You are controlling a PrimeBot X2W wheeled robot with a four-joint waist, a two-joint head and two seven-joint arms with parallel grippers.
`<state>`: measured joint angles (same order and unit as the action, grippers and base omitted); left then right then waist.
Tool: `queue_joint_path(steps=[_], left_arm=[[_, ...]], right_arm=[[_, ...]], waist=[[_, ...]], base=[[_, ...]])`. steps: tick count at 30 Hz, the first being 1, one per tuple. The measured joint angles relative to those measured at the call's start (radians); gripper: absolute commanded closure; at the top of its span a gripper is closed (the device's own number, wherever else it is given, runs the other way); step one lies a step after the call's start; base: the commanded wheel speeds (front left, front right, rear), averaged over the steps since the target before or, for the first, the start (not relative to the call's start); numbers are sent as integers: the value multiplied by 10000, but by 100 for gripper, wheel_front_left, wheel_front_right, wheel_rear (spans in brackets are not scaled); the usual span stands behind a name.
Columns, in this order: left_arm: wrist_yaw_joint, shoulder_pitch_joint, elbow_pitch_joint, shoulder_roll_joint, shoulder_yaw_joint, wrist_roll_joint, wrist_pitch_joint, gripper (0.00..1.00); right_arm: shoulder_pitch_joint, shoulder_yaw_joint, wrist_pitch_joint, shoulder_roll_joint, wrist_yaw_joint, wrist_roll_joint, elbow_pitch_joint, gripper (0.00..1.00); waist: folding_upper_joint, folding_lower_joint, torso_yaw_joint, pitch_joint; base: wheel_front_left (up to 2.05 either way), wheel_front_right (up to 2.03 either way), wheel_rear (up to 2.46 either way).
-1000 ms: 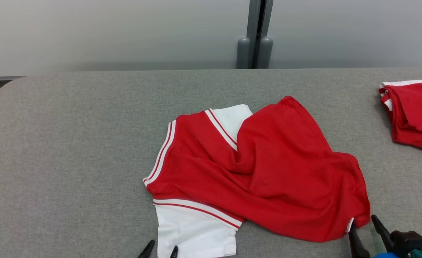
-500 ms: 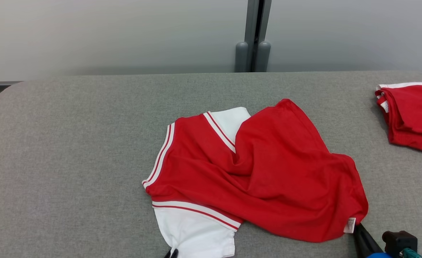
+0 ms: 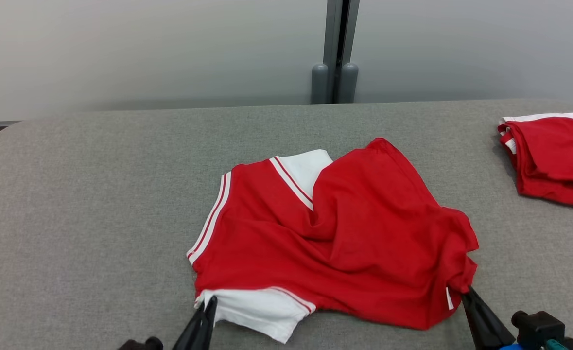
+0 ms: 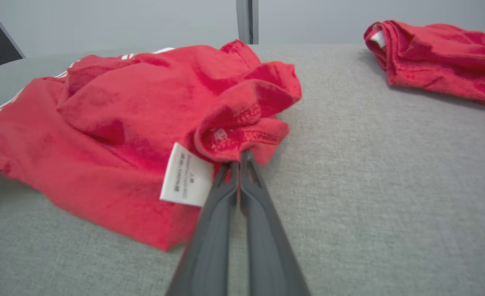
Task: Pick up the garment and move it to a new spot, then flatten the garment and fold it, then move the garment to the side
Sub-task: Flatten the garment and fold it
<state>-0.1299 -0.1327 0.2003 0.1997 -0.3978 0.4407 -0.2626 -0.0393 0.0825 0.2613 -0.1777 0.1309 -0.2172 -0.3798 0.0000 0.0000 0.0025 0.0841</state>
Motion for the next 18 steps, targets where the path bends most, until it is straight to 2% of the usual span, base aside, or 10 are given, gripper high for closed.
queue_joint_path(steps=[1,4,7,12,18], left_arm=[[0,126,-240,98,171,205,0,100],[2,1797,219,-88,447,412,8,100],[-2,2757,362,-157,763,441,-2,100],[0,4192,464,130,993,562,-2,100],[-2,6334,750,602,1108,755,115,100]], right_arm=[[-4,209,0,-128,-2,-63,341,100],[237,502,-40,-286,-2,-167,848,100],[713,800,-205,-504,-2,-351,1381,100],[1698,1091,-418,-742,-2,-708,1864,100],[3912,1860,-579,-863,-2,-1204,1916,100]], waist=[[0,-1,-60,27],[0,0,-139,104],[0,0,-203,228],[0,1,-320,509],[0,1,-573,1072]], base=[[0,0,0],[0,0,0],[0,0,0],[0,0,0],[0,0,0]])
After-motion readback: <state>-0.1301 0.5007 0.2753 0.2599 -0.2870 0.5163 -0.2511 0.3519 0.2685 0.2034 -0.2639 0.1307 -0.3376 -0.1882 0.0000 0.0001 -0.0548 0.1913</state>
